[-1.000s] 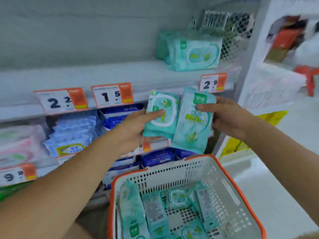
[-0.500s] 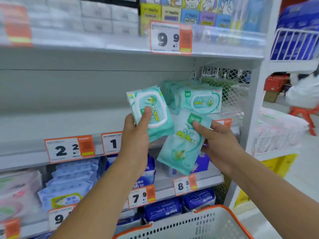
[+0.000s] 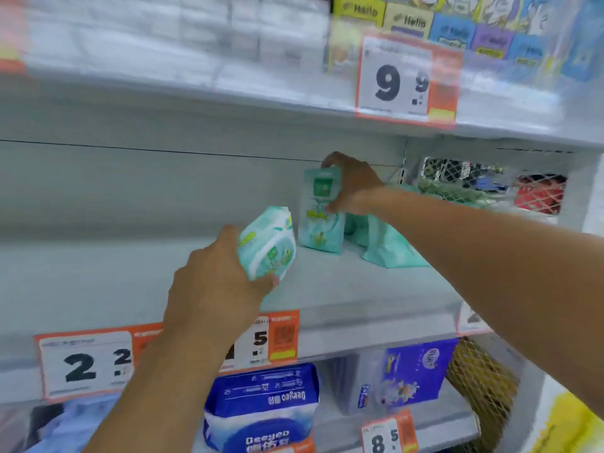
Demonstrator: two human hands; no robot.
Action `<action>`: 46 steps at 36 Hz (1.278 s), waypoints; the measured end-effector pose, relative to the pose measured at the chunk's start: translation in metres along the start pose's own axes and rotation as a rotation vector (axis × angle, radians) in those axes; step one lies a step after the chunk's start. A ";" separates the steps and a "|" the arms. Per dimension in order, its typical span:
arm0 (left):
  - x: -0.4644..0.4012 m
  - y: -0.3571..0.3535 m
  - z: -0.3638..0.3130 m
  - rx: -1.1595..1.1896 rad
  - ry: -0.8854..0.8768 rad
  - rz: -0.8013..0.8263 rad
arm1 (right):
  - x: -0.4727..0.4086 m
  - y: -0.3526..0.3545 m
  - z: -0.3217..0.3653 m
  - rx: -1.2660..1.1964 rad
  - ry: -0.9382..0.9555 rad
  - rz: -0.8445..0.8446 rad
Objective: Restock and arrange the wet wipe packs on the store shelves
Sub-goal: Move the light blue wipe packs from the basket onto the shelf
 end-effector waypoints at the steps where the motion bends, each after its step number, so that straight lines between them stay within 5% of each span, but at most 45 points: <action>1: 0.000 -0.001 0.001 0.013 0.012 0.018 | -0.007 -0.006 0.003 0.078 0.057 0.068; 4: -0.004 -0.002 0.005 0.101 0.071 0.044 | -0.020 -0.025 0.006 0.211 0.139 0.147; 14: -0.005 -0.004 0.015 0.188 0.179 -0.029 | -0.065 -0.038 -0.038 -0.069 -0.098 0.099; 25: -0.004 -0.006 0.014 0.044 0.261 -0.082 | -0.084 -0.049 -0.042 0.322 -0.100 -0.157; 34: -0.011 -0.008 0.021 0.005 0.242 -0.003 | -0.090 -0.062 -0.034 0.432 -0.035 0.040; 39: -0.016 -0.012 0.027 0.092 0.216 0.055 | -0.049 -0.023 0.011 0.047 0.084 -0.067; 42: -0.017 -0.016 0.027 0.119 0.178 0.103 | 0.013 -0.026 0.062 -0.317 0.299 0.401; 44: -0.014 -0.017 0.024 0.100 0.156 0.124 | 0.057 -0.037 0.087 -0.354 0.419 0.728; 46: -0.011 -0.014 0.020 0.015 0.130 0.088 | 0.069 -0.047 0.095 -0.205 0.516 0.693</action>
Point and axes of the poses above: each hand's wrist, its own x-axis away from the middle knuckle, its own y-axis out of the back of the hand, z = x × y, the point moved 7 cm from there along -x, towards the middle knuckle, and after that the axes turned 6 degrees about x, right-handed, at the moved point
